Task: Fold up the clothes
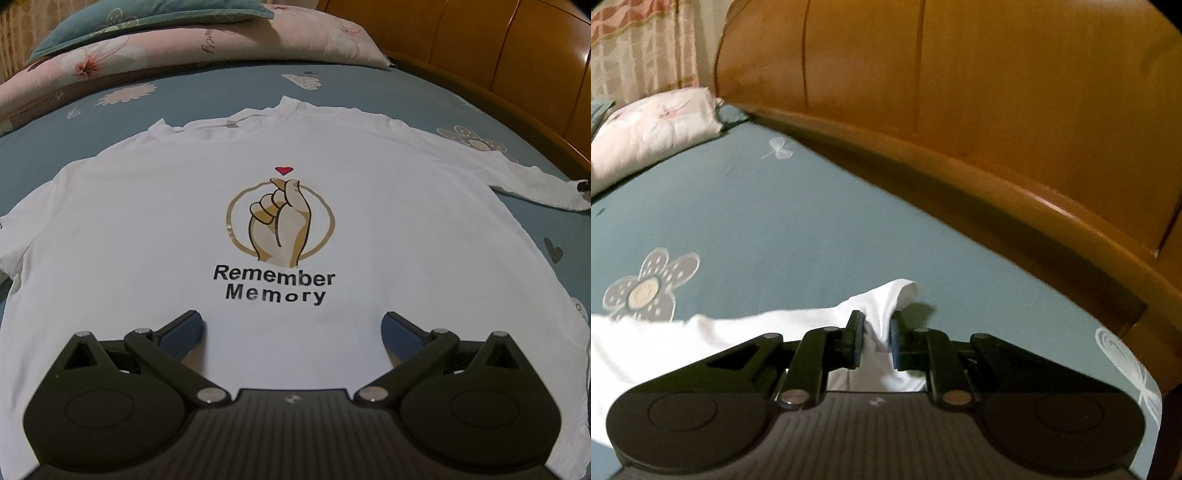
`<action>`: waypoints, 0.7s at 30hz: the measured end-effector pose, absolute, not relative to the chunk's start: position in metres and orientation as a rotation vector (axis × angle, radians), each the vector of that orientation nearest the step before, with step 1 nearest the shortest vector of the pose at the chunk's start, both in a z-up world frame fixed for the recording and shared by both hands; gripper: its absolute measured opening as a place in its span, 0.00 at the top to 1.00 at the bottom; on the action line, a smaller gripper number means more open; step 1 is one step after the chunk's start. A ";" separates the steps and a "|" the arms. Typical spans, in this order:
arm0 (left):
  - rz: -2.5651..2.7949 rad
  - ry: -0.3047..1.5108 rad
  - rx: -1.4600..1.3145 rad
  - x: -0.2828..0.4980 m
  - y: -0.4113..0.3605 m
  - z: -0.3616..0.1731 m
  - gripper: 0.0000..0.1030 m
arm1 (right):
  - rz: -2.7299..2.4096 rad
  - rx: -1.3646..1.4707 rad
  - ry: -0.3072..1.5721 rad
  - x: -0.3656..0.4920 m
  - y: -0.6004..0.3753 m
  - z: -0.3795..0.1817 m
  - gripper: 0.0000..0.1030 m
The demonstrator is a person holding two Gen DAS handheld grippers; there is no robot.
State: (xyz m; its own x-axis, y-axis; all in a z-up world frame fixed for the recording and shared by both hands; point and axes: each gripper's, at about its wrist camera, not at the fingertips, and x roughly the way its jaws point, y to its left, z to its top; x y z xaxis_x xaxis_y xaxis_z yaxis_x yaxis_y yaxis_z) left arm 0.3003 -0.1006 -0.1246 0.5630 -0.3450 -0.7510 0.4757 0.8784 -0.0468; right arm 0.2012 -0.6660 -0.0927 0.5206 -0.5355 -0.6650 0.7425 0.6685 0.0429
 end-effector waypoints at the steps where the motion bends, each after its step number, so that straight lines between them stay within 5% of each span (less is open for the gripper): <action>1: -0.486 0.845 0.168 0.300 -0.100 -0.125 0.01 | -0.790 0.342 0.662 0.204 -0.667 -0.092 0.84; 5: -0.488 0.846 0.169 0.300 -0.100 -0.124 0.01 | -0.829 0.354 0.693 0.207 -0.673 -0.097 0.82; 9: -0.488 0.846 0.168 0.300 -0.100 -0.124 0.01 | -0.948 0.343 0.713 0.205 -0.666 -0.092 0.60; 14: -0.486 0.847 0.170 0.300 -0.101 -0.124 0.01 | -0.746 0.333 0.647 0.226 -0.629 -0.068 0.60; 21: -0.485 0.847 0.172 0.300 -0.101 -0.124 0.01 | -0.439 0.304 0.787 0.306 -0.550 -0.083 0.55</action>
